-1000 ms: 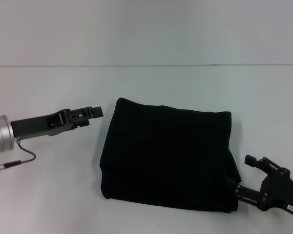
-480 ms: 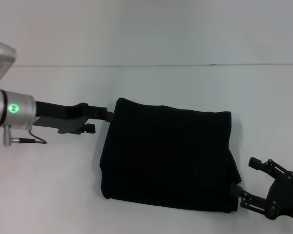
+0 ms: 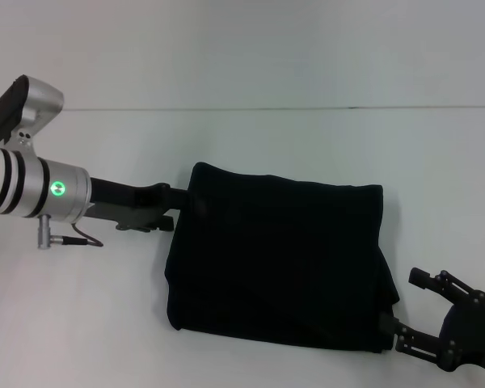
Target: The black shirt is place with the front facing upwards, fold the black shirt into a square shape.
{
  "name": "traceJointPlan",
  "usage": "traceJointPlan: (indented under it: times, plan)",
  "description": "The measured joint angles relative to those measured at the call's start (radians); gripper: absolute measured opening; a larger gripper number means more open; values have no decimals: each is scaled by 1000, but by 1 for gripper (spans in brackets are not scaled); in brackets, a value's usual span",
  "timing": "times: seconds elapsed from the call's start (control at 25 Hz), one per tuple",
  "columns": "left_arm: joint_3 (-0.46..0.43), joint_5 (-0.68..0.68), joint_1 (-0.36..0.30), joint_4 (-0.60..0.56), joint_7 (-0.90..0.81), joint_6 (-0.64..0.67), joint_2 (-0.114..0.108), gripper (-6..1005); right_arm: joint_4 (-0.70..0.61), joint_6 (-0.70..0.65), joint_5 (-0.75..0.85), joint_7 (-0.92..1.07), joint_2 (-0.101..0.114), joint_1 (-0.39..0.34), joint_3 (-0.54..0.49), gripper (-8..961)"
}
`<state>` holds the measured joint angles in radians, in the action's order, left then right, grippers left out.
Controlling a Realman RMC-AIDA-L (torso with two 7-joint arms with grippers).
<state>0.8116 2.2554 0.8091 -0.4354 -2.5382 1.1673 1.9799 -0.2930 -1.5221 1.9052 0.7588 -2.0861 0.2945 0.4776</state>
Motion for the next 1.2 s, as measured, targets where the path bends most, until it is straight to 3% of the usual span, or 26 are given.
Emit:
traceJointPlan:
  times: [0.6,0.76,0.88,1.2]
  plan:
    - [50,1,36,-2,-20,-8,32,773,2,-14,0,1,0,3,-1,941]
    - [51,-3,22,-41,51,-13,56,757,2,-18,0,2,0,3,-1,942]
    - [52,-1,8,-62,62,-24,73,624,1,-23,0,3,0,3,-1,942]
    - [42,-3,6,-55,58,-26,68,265,0,-29,0,3,0,6,-4,942]
